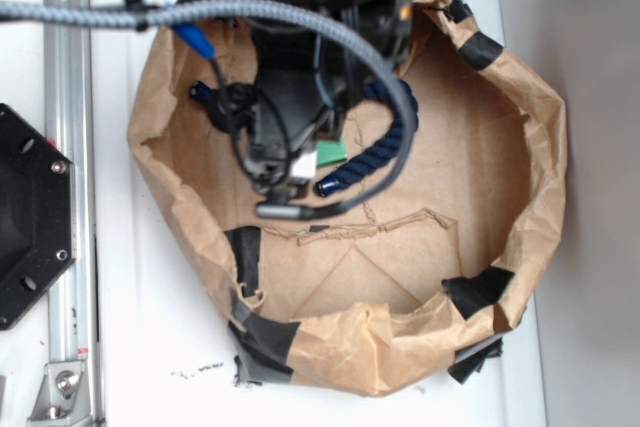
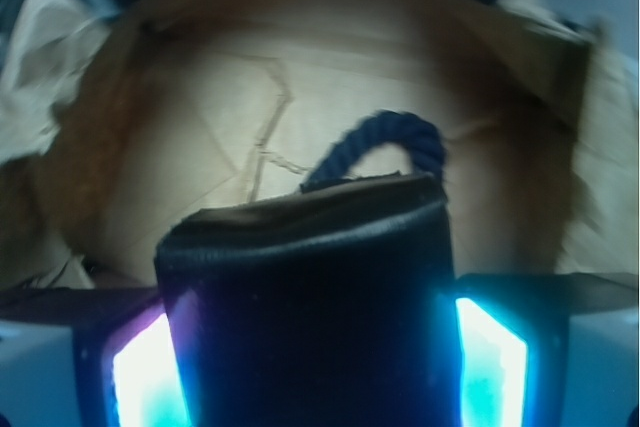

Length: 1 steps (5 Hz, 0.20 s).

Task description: Grab the black box.

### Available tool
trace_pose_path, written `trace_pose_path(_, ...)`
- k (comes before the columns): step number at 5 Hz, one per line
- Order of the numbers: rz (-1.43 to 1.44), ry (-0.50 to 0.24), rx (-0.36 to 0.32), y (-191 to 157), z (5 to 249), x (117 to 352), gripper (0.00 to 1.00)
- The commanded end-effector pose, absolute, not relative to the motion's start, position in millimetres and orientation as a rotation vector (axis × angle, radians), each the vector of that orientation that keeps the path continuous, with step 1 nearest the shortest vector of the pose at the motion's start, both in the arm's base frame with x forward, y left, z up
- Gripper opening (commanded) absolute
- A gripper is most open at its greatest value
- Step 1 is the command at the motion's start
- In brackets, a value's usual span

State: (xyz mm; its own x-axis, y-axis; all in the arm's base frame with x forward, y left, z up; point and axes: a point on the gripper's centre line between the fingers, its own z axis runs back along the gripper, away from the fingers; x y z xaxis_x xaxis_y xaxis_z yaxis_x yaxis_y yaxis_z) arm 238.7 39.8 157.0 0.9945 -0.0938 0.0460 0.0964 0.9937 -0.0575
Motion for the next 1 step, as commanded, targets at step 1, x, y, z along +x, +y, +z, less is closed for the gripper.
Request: trace_pose_path(1, -0.037, -0.063, -0.03, 13.4, 166.5, 264.2, 0.0)
